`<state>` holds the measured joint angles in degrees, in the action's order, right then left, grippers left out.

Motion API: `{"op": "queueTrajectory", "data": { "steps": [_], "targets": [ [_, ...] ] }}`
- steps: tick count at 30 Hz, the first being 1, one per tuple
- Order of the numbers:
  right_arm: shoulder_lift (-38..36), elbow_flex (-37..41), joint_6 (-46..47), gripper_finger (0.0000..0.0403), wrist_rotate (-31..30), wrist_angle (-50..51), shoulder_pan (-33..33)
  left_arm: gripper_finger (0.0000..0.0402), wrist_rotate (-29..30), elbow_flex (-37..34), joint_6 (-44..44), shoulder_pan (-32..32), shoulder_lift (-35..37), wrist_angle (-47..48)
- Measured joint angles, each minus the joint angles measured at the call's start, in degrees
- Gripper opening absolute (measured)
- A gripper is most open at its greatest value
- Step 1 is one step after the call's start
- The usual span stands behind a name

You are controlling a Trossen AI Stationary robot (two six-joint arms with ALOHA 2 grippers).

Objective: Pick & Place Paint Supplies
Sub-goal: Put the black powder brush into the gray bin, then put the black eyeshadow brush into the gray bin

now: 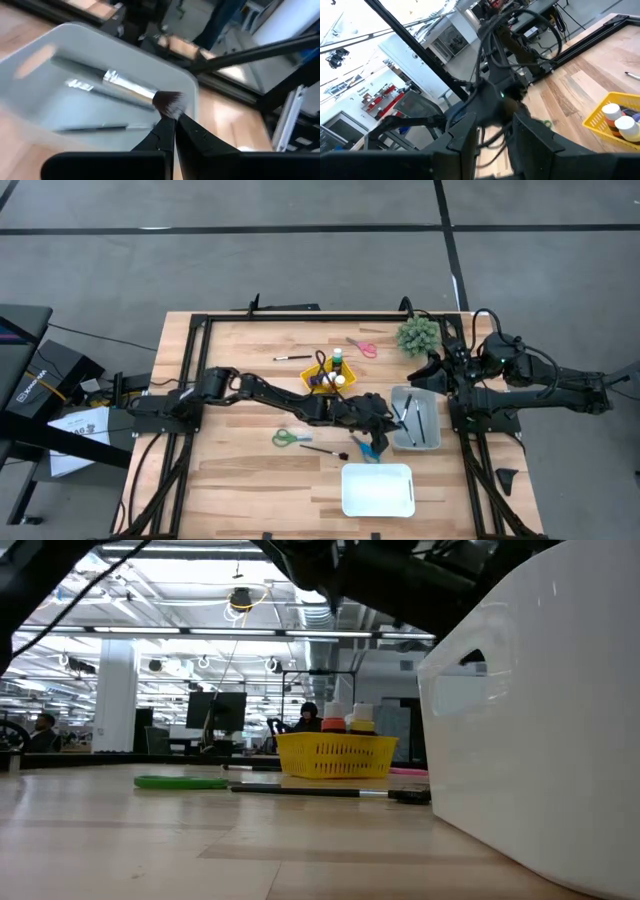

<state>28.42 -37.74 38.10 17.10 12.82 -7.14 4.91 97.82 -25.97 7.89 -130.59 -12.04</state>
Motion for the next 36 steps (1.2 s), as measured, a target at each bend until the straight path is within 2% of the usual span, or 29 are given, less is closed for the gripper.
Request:
{"op": "queueTrajectory", "data": {
  "steps": [4,8,16,29,32,36],
  "targets": [
    [0.0,0.0,0.1,0.0123,0.0,0.0,0.0,0.0,-0.3,2.6,-1.4,0.1,-2.6,0.1],
    [-0.1,0.0,0.6,0.0123,0.6,0.0,0.0,0.0,2.0,2.6,-1.5,0.0,-2.8,1.0],
    [-0.1,0.0,0.7,0.0123,0.9,0.0,0.0,0.0006,1.8,2.6,-1.9,-0.3,-2.8,1.1],
    [-0.1,0.0,0.4,0.0123,1.1,-0.1,0.0,0.0112,3.8,2.6,-1.1,-0.3,-1.6,-5.9],
    [-0.1,0.0,0.5,0.0123,1.1,-0.1,0.0,0.0121,5.5,2.6,0.2,-0.6,1.4,-2.8],
    [-0.1,0.0,0.4,0.0123,1.1,-0.1,0.0,0.0117,15.1,2.6,0.7,-0.9,7.7,10.4]
  ]
}}
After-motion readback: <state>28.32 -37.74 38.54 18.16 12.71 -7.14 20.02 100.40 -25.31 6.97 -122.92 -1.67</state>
